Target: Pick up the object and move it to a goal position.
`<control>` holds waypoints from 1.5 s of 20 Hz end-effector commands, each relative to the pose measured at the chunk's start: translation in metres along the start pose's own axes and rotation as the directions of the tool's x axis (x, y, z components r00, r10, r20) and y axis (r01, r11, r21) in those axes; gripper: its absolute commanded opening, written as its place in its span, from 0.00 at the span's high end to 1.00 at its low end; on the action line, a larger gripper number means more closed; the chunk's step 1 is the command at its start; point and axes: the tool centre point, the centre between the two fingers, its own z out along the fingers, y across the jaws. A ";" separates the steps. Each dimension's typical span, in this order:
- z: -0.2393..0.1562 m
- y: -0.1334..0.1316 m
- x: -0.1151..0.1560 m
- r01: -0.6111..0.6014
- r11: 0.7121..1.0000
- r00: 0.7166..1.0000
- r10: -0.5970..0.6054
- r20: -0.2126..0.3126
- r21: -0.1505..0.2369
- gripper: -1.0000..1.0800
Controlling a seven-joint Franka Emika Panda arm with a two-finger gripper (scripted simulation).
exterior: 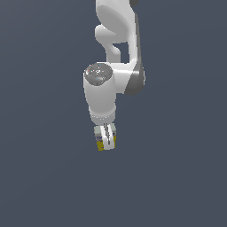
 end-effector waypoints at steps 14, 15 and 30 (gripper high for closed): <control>-0.115 0.025 -0.093 0.000 1.000 1.000 0.000 -0.001 0.001 1.00; -0.124 0.027 -0.101 0.000 1.000 1.000 0.000 -0.001 0.001 1.00; -0.260 0.053 -0.211 0.000 1.000 1.000 0.000 -0.002 0.002 1.00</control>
